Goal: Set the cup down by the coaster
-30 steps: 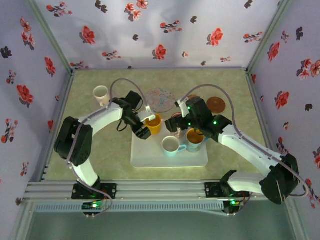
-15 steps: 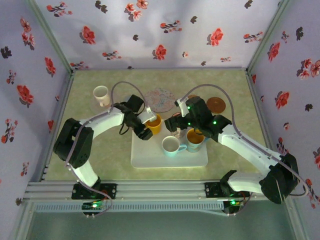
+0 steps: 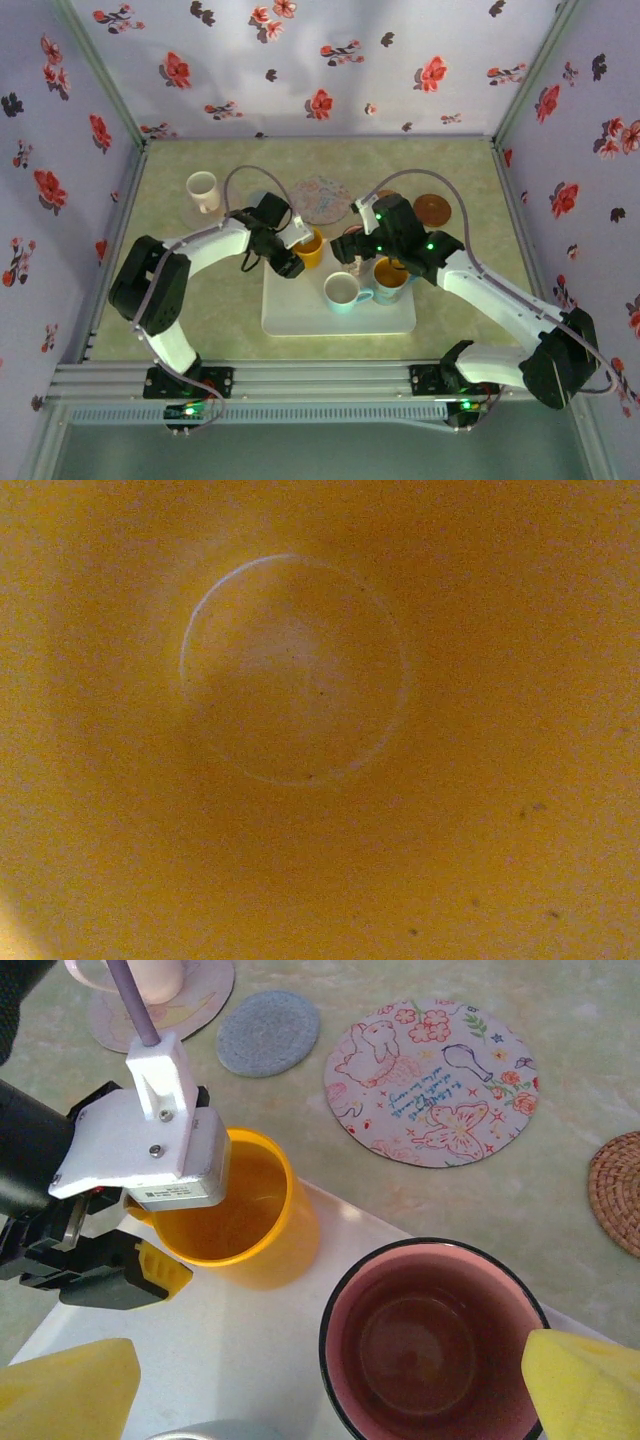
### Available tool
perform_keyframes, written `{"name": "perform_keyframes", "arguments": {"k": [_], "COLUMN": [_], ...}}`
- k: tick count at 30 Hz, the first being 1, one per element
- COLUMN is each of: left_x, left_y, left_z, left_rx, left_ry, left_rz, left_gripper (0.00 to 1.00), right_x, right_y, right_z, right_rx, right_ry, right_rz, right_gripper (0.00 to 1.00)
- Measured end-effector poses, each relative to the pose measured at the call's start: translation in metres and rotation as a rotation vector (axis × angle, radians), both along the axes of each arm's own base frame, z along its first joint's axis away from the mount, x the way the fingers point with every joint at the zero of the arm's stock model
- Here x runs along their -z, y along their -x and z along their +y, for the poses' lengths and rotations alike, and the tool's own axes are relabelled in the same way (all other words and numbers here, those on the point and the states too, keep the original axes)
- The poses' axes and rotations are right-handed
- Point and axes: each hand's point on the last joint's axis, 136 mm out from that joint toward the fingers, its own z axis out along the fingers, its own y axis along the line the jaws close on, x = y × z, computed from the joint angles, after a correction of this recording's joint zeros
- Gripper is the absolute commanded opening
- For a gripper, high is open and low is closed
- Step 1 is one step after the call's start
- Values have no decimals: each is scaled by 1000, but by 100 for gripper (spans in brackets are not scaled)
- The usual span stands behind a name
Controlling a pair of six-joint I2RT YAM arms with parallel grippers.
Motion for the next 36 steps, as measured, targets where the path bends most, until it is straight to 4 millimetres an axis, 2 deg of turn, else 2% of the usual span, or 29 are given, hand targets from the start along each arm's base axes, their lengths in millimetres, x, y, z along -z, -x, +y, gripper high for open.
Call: {"name": "perform_keyframes", "arguments": {"k": [9,21,28,30,36], "left_x": [1,1,2,2,1], "left_y": [-1,0,1,2,-1], "left_z": [1,-1,-1,-2,-3], "left_rx": [-4,9,15,20,15], "left_ry": [-7,-20,-31,-32,-34], "left_rz": [-6,-18,-19,-18,-25], "left_gripper": [44,35,24,18,14], "right_x": [1,2,1,0,0], "right_y": [0,-1,-2,-2,-2], "right_z": [-2,-3,-2,-2,-2], "right_rx": [4,9,8,8,8], "right_ry": [1,3,-2,-4,-8], "right_rz": [-2,0,-6,-9,-13], "right_gripper": [99,99,99,99,99]}}
